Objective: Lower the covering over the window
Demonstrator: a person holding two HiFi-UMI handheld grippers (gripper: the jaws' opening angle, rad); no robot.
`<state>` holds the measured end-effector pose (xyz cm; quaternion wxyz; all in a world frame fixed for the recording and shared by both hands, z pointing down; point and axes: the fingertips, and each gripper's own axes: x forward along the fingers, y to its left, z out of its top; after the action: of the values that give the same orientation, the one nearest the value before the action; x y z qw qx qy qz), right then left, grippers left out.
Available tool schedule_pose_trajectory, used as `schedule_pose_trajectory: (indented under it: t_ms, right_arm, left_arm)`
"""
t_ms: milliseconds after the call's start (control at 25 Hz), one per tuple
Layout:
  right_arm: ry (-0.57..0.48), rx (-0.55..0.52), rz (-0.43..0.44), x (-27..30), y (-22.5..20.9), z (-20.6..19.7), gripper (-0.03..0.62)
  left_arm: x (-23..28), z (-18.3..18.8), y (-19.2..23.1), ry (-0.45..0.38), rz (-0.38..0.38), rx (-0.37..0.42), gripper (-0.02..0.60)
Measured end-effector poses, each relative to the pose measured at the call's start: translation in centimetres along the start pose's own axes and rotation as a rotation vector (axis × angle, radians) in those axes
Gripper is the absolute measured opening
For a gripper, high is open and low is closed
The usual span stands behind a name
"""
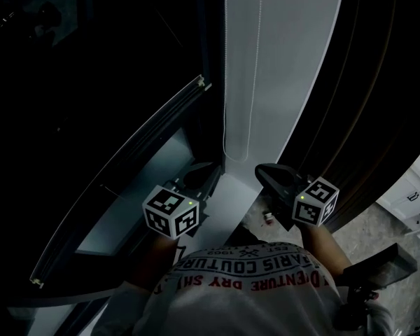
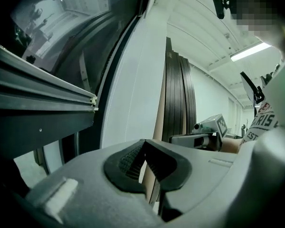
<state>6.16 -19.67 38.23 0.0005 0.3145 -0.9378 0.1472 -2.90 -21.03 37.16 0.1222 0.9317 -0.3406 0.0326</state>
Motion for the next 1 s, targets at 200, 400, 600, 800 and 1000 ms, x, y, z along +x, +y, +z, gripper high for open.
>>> schedule_pose_trajectory:
  t_ms: [200, 400, 600, 800, 1000]
  right_arm:
    - [-0.007, -0.008, 0.021, 3.2, -3.2, 1.4, 0.006]
    - [-0.006, -0.059, 0.051, 7.1, -4.6, 3.3, 0.006]
    - [-0.004, -0.111, 0.057, 10.7, -6.3, 5.0, 0.019]
    - [-0.042, -0.164, -0.002, 13.8, -8.1, 7.2, 0.090]
    - [-0.076, -0.209, -0.116, 16.5, -10.4, 9.1, 0.161]
  left_arm:
    - [2.0, 0.7, 1.9, 0.014, 0.013, 0.001, 0.003]
    - [2.6, 1.8, 3.7, 0.007, 0.034, 0.002, 0.003]
    - [3.2, 2.8, 5.4, 0.003, 0.064, 0.010, 0.003]
    - [3.4, 3.3, 6.3, -0.006, 0.081, 0.007, 0.003]
    - [3.1, 3.9, 7.1, -0.015, 0.106, 0.012, 0.003]
